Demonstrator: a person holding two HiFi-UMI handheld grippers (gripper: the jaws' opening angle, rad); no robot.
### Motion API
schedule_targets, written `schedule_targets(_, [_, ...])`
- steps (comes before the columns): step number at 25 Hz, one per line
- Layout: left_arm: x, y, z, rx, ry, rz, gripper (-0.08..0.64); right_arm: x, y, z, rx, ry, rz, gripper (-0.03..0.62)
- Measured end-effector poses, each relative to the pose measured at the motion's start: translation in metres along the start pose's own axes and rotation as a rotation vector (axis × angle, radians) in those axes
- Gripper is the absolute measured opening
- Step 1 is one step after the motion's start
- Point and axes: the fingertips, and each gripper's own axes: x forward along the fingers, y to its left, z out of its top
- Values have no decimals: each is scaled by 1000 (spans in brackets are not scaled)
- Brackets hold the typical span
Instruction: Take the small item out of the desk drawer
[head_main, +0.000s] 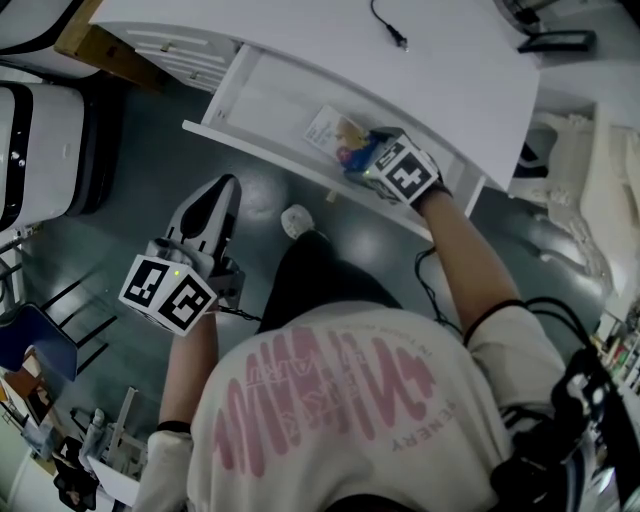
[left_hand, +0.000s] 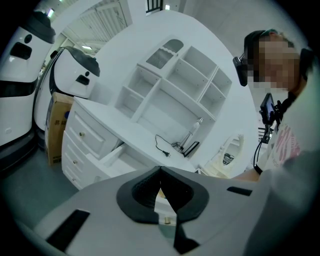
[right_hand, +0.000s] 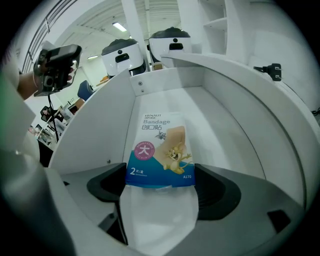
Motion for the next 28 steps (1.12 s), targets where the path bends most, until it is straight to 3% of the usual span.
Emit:
schedule_targets(15, [-27,-36,-5,34,-79,-5,29,-40,6,-10,20,-60,-61,436])
schedule_targets(28, [-76,-115,-18,110,-192,-61,29,-136,27,-16,131,-286,-185,436])
